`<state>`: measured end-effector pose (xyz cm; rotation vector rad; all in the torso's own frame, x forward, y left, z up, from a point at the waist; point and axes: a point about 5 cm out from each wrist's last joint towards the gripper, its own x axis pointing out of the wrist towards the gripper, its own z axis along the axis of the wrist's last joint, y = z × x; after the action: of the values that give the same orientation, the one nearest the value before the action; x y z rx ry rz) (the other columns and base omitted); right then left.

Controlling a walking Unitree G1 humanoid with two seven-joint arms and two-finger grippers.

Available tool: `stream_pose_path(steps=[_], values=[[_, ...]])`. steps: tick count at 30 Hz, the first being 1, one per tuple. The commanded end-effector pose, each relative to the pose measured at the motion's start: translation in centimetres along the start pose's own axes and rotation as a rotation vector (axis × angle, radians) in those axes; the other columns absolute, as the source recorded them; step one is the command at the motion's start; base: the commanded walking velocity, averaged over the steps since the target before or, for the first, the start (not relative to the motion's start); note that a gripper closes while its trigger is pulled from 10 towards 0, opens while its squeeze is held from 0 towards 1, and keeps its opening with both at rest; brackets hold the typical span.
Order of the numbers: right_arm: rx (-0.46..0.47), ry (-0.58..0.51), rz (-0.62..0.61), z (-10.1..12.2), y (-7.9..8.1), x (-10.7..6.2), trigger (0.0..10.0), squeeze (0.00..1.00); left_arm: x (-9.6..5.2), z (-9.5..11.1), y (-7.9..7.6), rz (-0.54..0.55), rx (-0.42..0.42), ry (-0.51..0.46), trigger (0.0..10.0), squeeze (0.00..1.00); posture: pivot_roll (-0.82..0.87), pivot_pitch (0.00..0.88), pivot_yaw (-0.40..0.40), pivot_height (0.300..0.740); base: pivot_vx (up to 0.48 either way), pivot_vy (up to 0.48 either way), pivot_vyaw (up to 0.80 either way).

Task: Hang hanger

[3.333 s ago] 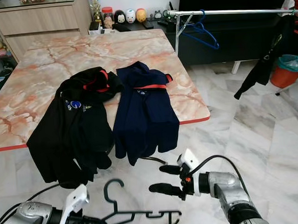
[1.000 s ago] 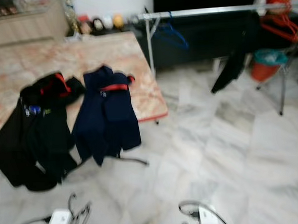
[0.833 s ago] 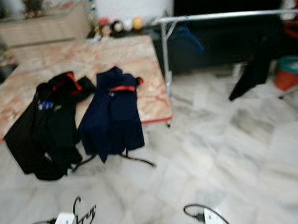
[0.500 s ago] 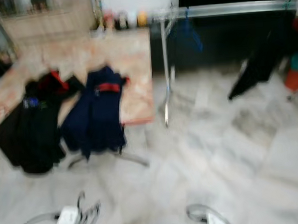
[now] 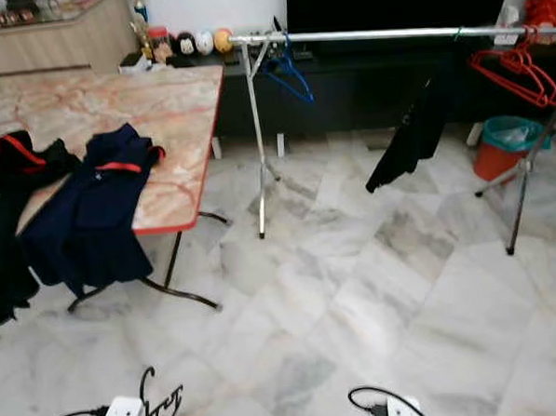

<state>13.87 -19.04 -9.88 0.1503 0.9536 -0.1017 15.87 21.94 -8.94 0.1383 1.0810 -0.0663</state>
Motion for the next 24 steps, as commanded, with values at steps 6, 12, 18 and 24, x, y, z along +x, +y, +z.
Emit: stream_pose_path(steps=[6,12,18,24], values=[[0.009,0.044,-0.053,-2.7,-2.3,-1.3,10.0,0.00,0.1,0.1,-0.7,-0.011,0.009,0.005,10.0,0.00,-0.04,0.000,0.021,0.740,0.000,-0.472,0.00],[0.009,0.066,-0.071,-3.8,-3.2,-1.9,10.0,0.00,0.3,1.4,-1.1,-0.015,-0.001,-0.030,10.0,0.00,-0.02,0.000,-0.001,0.740,0.000,-0.472,0.00],[-0.014,0.026,-0.040,-2.4,-2.7,-1.4,10.0,0.00,0.4,1.7,-1.3,-0.017,-0.008,-0.039,10.0,0.00,-0.01,0.000,-0.003,0.740,0.000,-0.474,0.00],[-0.021,0.006,-0.030,-2.5,-2.7,-1.5,10.0,0.00,0.3,1.0,-1.1,-0.005,-0.016,-0.018,10.0,0.00,-0.03,0.000,0.007,0.740,0.000,-0.157,0.00]])
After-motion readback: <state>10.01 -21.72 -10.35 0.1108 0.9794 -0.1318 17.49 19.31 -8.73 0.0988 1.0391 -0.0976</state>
